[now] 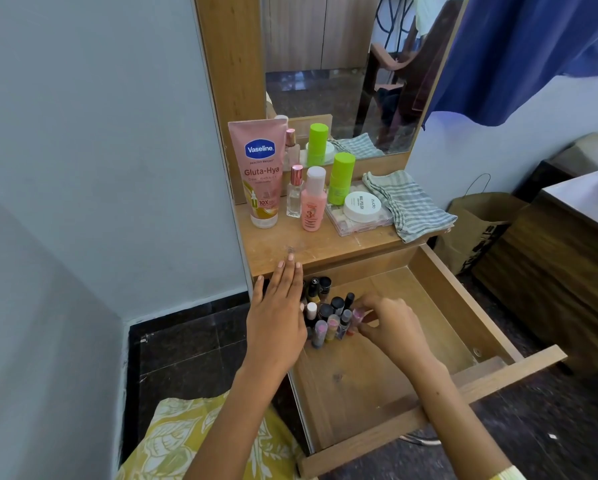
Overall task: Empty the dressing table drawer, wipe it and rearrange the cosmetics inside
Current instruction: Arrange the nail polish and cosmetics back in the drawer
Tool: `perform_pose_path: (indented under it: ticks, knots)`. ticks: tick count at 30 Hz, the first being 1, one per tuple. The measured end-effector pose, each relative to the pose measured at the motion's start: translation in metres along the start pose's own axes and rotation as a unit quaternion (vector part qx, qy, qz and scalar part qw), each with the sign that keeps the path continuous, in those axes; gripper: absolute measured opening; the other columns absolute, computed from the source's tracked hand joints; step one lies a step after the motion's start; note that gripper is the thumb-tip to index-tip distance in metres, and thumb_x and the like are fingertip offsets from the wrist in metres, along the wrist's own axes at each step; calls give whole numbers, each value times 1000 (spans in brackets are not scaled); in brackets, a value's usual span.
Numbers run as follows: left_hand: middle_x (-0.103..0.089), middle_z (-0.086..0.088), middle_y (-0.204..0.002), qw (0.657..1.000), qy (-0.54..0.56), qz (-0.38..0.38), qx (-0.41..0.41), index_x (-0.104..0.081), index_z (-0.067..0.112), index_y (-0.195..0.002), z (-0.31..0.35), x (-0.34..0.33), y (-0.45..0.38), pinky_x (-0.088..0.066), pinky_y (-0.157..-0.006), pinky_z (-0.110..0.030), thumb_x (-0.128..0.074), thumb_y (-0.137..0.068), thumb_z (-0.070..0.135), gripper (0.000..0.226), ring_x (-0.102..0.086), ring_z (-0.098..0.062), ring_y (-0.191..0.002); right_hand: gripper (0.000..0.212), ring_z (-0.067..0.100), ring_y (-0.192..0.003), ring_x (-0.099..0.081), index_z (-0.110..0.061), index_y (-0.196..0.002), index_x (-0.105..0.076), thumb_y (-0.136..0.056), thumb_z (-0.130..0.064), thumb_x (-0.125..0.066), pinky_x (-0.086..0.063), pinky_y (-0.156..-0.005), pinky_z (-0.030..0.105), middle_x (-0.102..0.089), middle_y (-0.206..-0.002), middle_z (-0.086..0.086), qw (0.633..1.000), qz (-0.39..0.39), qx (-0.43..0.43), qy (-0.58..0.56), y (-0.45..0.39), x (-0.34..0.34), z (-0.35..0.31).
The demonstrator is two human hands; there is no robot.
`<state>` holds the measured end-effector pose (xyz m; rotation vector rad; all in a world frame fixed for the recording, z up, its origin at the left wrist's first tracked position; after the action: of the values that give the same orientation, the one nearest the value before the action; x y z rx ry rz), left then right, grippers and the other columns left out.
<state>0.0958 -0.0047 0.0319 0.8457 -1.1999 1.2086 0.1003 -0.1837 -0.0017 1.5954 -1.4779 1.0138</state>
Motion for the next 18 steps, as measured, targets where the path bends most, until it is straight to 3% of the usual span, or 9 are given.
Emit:
perform_pose_path:
  ticks: [4,8,12,15,18]
  knots:
    - [22,4,-154,1000,3,-1,0,14,19,-147,1,1,-1,7,-117,-36,-31,-100,24,66,18,-11,-141,26,4,-89,-66,-26,-102,-62,-79,-18,-70,-54,-76,27,-68,-100,-12,999,-22,-12,19,3,-1,0]
    - [22,4,-154,1000,7,0,-2,14,19,-147,0,2,0,7,-117,-36,-31,-100,24,66,18,-10,-142,46,6,-96,-64,-25,-119,-56,-79,-4,-66,-52,-79,24,-68,-108,-9,999,-22,-31,37,4,1,5]
    - [22,4,-154,1000,9,2,-2,13,19,-148,0,4,0,8,-116,-35,-32,-100,24,66,17,-10,-142,40,6,-93,-65,-25,-117,-61,-85,-1,-56,-49,-75,21,-69,-105,-9,997,55,-29,52,9,17,-8]
    - [22,4,-154,1000,6,5,-1,15,19,-147,1,5,1,11,-114,-33,-31,-100,22,66,18,-10,-141,26,8,-83,-67,-23,-101,-69,-86,-4,-59,-55,-72,29,-72,-95,-10,983,175,-17,-51,8,39,-29]
    - [23,4,-154,1000,5,5,1,13,18,-148,2,7,1,12,-113,-32,-32,-100,20,66,18,-10,-142,21,3,-80,-65,-19,-101,-69,-83,-7,-68,-58,-74,28,-70,-90,-11,956,210,-15,-203,-13,50,-50]
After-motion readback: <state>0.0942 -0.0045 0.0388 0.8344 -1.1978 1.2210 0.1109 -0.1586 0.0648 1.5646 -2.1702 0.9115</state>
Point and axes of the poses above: each hand's wrist, its own y-axis away from the middle knuckle, its own x-axis out of the back of the hand, z = x × y, the point moved 6 cm from there along -y, towards the middle knuckle
